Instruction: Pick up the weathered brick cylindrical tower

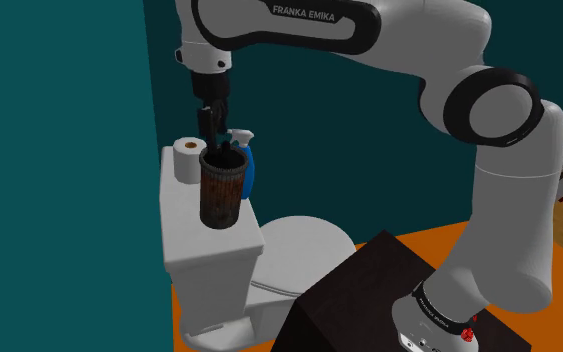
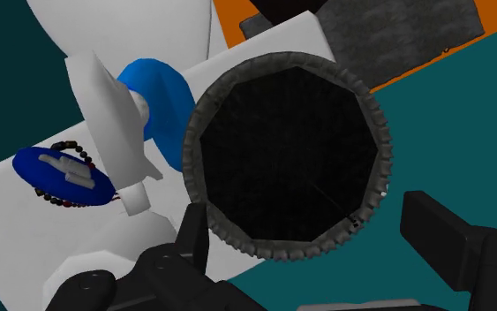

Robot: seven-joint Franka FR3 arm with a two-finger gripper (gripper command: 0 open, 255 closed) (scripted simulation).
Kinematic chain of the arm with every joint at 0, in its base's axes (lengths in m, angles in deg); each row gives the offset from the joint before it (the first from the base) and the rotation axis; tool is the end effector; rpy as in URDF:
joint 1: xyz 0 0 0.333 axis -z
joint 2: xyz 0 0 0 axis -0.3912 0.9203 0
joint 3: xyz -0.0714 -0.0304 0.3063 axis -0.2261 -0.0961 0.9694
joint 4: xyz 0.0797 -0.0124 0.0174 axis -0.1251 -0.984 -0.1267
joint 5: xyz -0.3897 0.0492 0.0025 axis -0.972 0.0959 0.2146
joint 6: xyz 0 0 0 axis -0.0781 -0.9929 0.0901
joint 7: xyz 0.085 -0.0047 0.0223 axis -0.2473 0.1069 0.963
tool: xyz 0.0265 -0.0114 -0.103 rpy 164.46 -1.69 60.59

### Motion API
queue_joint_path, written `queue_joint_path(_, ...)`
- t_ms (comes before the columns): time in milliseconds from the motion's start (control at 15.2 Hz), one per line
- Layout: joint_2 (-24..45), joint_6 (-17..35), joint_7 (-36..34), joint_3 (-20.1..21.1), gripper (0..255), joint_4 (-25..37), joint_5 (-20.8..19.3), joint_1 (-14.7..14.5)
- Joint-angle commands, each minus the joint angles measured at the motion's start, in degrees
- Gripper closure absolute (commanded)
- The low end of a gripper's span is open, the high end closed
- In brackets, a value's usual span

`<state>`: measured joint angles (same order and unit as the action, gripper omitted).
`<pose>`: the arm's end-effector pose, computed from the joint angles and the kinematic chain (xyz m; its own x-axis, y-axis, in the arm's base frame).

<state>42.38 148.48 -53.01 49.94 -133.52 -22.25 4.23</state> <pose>0.5759 0.3564 0.5022 0.6649 0.7292 -0.1620 0.7366 -0.6761 -0.0198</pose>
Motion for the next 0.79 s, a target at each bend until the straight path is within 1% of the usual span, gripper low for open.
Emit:
queue_joint_path(0,-0.27,1.01,-0.04,0.01,0,-1.25,0.07,0.16)
queue_joint_path(66,-0.21,1.02,-0.06,0.01,255,-1.2,0.05,0.14)
queue_joint_path(660,-0.26,1.0,-0.04,0.01,255,-1.22,0.07,0.15)
queue_joint_path(726,-0.12,0.15,-0.01,0.02,255,-0.23,0.03,0.04)
